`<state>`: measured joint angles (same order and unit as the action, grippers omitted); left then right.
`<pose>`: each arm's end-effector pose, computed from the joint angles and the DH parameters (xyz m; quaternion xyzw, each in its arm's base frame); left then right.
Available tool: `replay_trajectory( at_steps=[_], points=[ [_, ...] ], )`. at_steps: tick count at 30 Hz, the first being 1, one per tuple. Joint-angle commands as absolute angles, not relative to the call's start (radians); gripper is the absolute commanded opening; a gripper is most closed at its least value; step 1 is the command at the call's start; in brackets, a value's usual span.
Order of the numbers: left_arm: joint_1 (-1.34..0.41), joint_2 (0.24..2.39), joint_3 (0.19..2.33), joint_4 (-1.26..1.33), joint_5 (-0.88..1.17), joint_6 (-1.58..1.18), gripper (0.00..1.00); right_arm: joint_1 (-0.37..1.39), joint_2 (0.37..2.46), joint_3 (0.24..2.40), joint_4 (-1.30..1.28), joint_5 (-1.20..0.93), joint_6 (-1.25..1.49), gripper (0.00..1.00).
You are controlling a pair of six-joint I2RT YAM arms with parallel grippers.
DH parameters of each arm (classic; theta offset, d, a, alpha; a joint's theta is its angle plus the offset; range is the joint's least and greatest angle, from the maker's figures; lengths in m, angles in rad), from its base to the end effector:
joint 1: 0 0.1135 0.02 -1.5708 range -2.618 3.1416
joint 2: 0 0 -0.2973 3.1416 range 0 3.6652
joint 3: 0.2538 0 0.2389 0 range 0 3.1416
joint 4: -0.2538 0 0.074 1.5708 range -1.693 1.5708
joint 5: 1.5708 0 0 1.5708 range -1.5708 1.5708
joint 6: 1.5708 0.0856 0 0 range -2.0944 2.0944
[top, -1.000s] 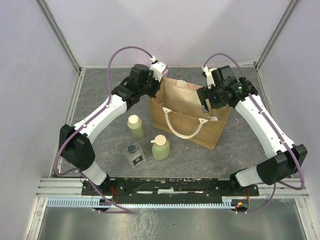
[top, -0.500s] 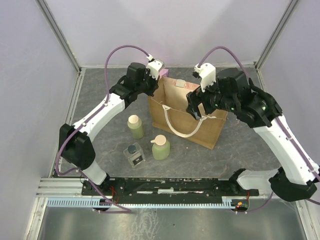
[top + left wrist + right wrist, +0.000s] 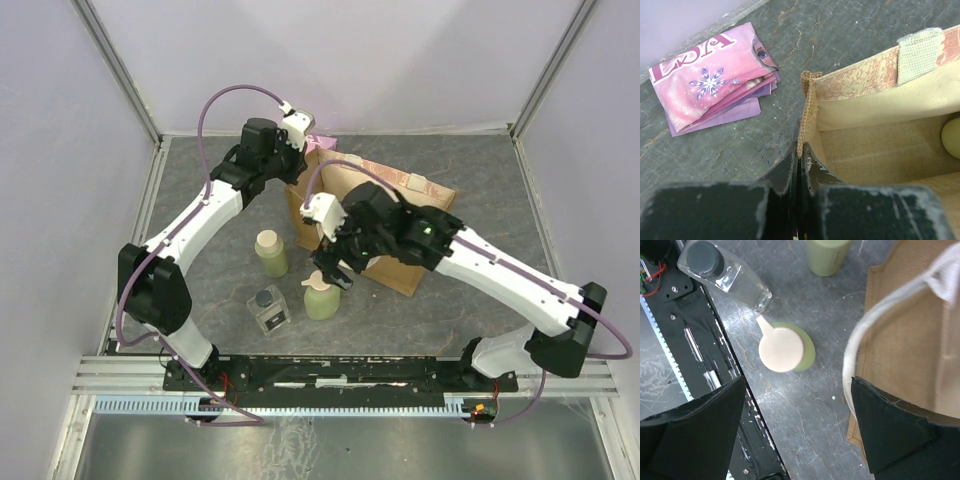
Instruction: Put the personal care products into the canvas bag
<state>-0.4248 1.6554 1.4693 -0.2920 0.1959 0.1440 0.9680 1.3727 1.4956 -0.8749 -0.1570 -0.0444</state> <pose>0.3792 -0.1898 0.3532 0.2874 0.8019 -0.1551 0.5003 0.1587 0.2542 0.3846 -0.4707 0.7847 0.2412 0.3232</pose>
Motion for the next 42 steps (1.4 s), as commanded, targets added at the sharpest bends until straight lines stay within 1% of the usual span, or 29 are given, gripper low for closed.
replay_trajectory(
  at_steps=[1,7,16,19,26,32,35,39,42],
  points=[
    [-0.411,1.647,1.522,-0.262,0.220,0.182,0.03,1.019,1.408,1.487,-0.771,-0.163,-0.084,0.93],
    [-0.408,1.632,1.509,-0.264,0.226,0.177,0.03,1.052,1.476,1.476,-0.772,-0.168,-0.114,0.91],
    [-0.402,1.617,1.499,-0.264,0.235,0.171,0.03,1.059,1.560,1.452,-0.790,-0.161,-0.131,0.85],
    [-0.403,1.616,1.497,-0.264,0.236,0.172,0.03,1.059,1.589,1.454,-0.797,-0.166,-0.133,0.80],
    [-0.402,1.620,1.495,-0.260,0.241,0.168,0.03,1.061,1.614,1.457,-0.824,-0.165,-0.136,0.66],
    [-0.400,1.625,1.487,-0.246,0.247,0.159,0.03,1.062,1.632,1.455,-0.838,-0.163,-0.139,0.60],
    [-0.400,1.626,1.484,-0.242,0.247,0.155,0.03,1.062,1.639,1.454,-0.838,-0.160,-0.135,0.51],
    [-0.398,1.623,1.483,-0.242,0.246,0.154,0.03,1.062,1.606,1.468,-0.824,-0.161,-0.118,0.30],
    [-0.398,1.618,1.483,-0.242,0.244,0.154,0.03,1.061,1.558,1.487,-0.812,-0.089,-0.071,0.05]
  ],
)
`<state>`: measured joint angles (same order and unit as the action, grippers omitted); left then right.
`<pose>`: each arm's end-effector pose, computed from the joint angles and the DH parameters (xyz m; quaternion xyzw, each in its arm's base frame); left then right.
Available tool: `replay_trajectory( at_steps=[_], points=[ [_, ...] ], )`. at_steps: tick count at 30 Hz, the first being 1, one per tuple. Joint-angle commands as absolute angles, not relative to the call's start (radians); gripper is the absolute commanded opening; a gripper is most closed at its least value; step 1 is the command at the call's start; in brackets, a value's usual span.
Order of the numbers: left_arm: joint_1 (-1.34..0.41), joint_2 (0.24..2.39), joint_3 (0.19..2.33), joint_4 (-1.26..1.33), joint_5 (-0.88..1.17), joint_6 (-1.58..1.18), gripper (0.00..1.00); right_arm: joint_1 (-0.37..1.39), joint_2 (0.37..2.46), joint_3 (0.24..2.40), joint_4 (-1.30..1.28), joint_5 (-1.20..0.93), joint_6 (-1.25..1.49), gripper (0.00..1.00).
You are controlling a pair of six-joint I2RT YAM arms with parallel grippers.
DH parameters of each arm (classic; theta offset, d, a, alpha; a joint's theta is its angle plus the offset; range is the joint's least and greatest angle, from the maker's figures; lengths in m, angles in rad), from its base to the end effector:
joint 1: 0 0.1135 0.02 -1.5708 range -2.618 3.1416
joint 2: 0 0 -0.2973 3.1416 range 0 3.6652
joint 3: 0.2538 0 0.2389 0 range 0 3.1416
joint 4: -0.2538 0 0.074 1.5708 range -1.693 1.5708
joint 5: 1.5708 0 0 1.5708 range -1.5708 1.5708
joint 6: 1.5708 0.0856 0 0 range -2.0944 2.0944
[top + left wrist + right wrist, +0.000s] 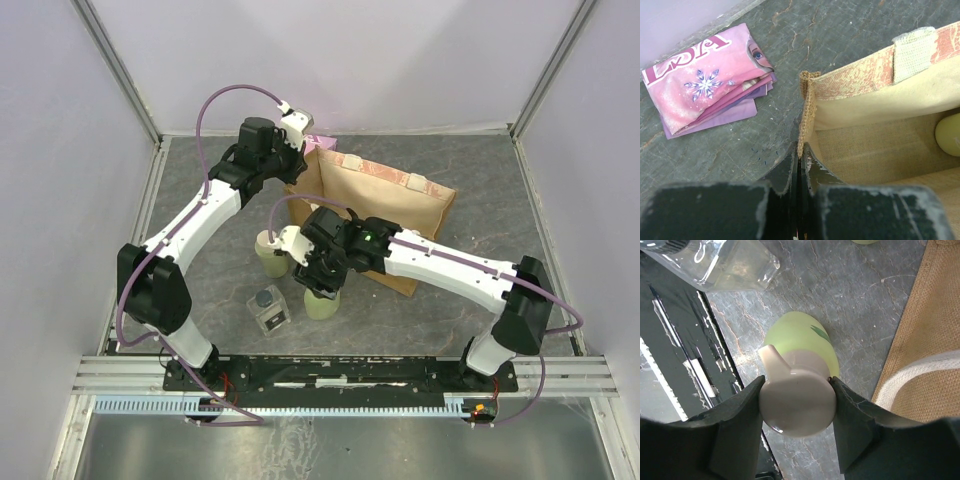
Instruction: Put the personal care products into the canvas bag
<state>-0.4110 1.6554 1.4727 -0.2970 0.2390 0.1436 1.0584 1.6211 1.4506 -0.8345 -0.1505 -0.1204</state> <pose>0.3795 -0.1875 0.3542 0.2919 0.7994 -0.1697 0.4970 0.1644 0.3184 0.2964 -0.5497 0.7843 0.1902 0.2157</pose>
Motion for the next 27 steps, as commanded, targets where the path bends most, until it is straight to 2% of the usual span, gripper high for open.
replay_trajectory(
  at_steps=[1,10,18,27],
  points=[
    [-0.398,1.614,1.482,-0.243,0.243,0.155,0.03,1.060,1.549,1.502,-0.827,-0.066,-0.058,0.01],
    [-0.395,1.603,1.462,-0.241,0.238,0.150,0.03,1.032,1.485,1.786,-0.982,0.088,0.071,0.00],
    [-0.393,1.599,1.459,-0.241,0.238,0.153,0.03,0.889,1.480,2.142,-1.106,0.066,0.125,0.00],
    [-0.392,1.587,1.430,-0.233,0.244,0.155,0.03,0.694,1.448,2.185,-0.944,0.001,0.150,0.00]
  ],
)
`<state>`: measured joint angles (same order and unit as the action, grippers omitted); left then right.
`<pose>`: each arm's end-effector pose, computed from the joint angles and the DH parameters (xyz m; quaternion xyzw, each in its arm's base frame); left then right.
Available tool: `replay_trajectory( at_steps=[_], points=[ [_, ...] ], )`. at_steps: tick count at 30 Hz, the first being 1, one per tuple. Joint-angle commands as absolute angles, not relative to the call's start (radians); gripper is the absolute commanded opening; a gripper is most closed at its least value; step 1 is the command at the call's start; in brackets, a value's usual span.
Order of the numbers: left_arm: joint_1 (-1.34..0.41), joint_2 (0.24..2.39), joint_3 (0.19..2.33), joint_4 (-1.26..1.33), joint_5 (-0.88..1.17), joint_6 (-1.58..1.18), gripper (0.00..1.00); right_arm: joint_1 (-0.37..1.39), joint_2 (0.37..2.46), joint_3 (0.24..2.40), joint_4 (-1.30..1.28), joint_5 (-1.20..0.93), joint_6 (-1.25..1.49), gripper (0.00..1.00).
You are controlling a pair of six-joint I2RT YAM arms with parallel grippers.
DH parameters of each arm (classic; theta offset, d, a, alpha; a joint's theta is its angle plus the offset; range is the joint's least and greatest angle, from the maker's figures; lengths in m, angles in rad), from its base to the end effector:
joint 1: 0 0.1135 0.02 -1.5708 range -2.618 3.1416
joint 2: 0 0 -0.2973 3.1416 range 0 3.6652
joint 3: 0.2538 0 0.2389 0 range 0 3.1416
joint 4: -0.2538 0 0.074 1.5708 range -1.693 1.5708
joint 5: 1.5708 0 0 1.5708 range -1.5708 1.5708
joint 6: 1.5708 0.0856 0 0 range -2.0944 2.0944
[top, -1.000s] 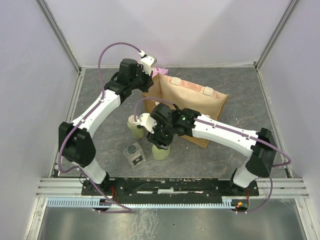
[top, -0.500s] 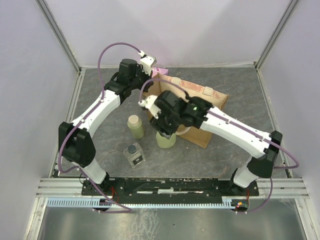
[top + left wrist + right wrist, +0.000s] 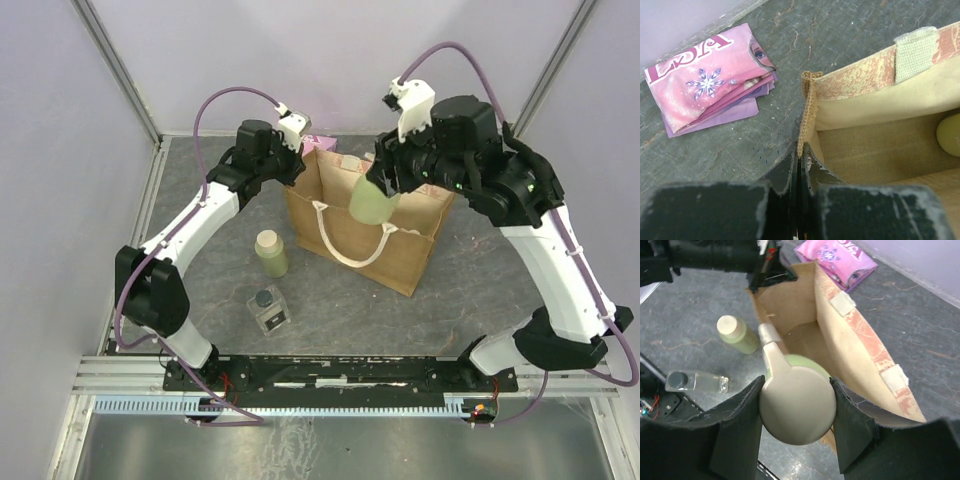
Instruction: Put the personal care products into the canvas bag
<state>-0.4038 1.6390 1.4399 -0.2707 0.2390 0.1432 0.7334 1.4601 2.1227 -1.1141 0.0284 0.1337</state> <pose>0.3773 -0.1832 0.3520 0.2886 0.7979 -0.1682 0.5018 0.2068 0.1830 0.5289 -0.2431 0.8118 0.2121 0.4868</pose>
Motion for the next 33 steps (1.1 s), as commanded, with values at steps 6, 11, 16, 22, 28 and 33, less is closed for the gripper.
replay_trajectory(
  at_steps=[6,11,16,22,28,33],
  points=[
    [-0.392,1.573,1.414,-0.222,0.251,0.152,0.03,0.626,1.521,2.260,-0.946,-0.052,0.144,0.00],
    [-0.392,1.560,1.405,-0.215,0.262,0.145,0.03,0.591,1.555,2.238,-0.927,-0.081,0.142,0.00],
    [-0.391,1.569,1.428,-0.232,0.266,0.147,0.03,0.568,1.561,2.150,-0.883,-0.072,0.118,0.00],
    [-0.391,1.586,1.463,-0.253,0.261,0.156,0.03,0.552,1.568,2.057,-0.921,-0.079,0.103,0.00],
    [-0.390,1.601,1.483,-0.268,0.259,0.158,0.03,0.551,1.488,1.729,-0.775,-0.105,0.136,0.00],
    [-0.391,1.614,1.493,-0.271,0.256,0.156,0.03,0.552,1.457,1.563,-0.667,-0.121,0.159,0.00]
  ],
)
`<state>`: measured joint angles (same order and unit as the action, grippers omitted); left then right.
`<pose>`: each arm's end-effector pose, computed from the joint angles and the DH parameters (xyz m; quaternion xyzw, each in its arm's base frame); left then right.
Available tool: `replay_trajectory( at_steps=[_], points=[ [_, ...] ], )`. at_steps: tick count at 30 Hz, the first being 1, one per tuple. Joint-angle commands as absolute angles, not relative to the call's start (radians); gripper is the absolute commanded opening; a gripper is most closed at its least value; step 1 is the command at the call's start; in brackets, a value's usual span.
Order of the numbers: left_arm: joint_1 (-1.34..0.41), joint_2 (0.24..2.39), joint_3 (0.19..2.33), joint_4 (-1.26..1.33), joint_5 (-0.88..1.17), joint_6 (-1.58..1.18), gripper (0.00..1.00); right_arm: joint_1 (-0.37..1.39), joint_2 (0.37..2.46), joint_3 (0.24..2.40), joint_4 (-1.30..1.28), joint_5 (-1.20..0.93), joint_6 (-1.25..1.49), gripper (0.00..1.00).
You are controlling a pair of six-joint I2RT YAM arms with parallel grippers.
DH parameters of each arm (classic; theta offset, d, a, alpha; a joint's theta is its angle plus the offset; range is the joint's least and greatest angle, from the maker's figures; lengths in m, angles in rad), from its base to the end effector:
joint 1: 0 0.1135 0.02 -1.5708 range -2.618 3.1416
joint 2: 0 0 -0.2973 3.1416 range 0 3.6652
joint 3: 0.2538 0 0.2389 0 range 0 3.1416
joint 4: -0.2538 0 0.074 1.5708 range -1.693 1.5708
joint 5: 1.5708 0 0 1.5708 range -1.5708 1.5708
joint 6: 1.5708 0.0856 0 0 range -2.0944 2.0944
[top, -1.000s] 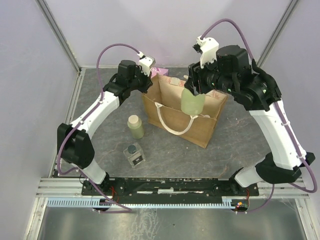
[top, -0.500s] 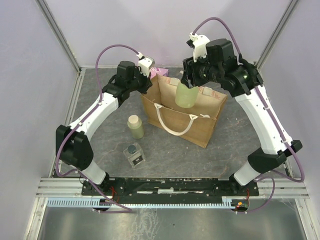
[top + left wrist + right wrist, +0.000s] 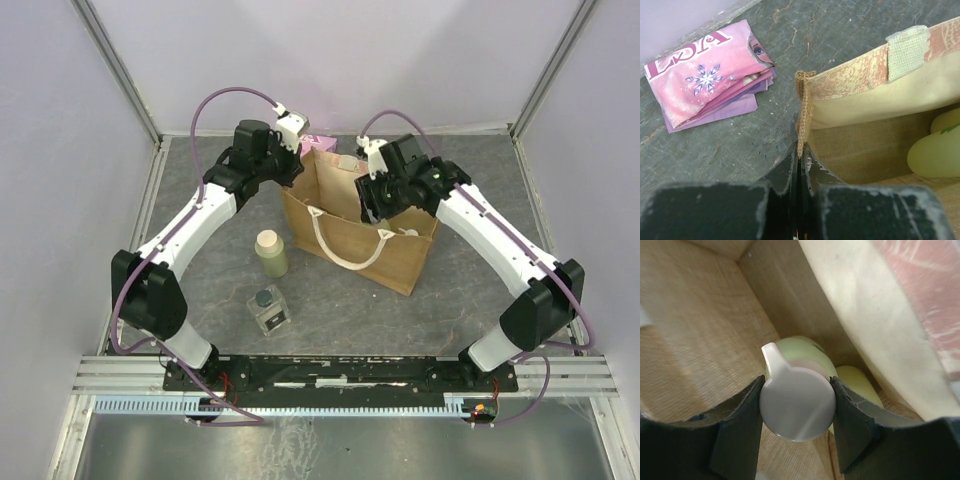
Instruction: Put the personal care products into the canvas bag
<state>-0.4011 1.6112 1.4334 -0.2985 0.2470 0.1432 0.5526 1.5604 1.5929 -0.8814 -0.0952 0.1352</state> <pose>0.3691 -0.1792 0.3567 0.2895 0.7990 -0.1707 0.4986 0.2947 0.1913 0.3588 -0.2101 0.9107 0.1608 0.3171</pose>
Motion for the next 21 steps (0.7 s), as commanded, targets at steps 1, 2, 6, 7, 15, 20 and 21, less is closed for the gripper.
replay_trajectory(
  at_steps=[1,2,6,7,15,20,21],
  points=[
    [-0.390,1.615,1.493,-0.272,0.256,0.154,0.03,0.551,1.456,1.545,-0.668,-0.120,0.158,0.00],
    [-0.390,1.616,1.494,-0.272,0.255,0.155,0.03,0.552,1.456,1.532,-0.675,-0.115,0.156,0.00],
    [-0.390,1.617,1.492,-0.269,0.253,0.151,0.03,0.552,1.445,1.482,-0.709,-0.079,0.127,0.00],
    [-0.390,1.618,1.491,-0.266,0.252,0.151,0.03,0.552,1.441,1.470,-0.716,-0.068,0.120,0.00],
    [-0.390,1.619,1.490,-0.261,0.252,0.146,0.03,0.552,1.467,1.413,-0.742,-0.022,0.098,0.00],
    [-0.390,1.613,1.491,-0.258,0.249,0.142,0.03,0.552,1.509,1.400,-0.734,-0.023,0.105,0.00],
    [-0.391,1.612,1.491,-0.257,0.249,0.141,0.03,0.552,1.514,1.394,-0.728,-0.021,0.106,0.00]
  ],
)
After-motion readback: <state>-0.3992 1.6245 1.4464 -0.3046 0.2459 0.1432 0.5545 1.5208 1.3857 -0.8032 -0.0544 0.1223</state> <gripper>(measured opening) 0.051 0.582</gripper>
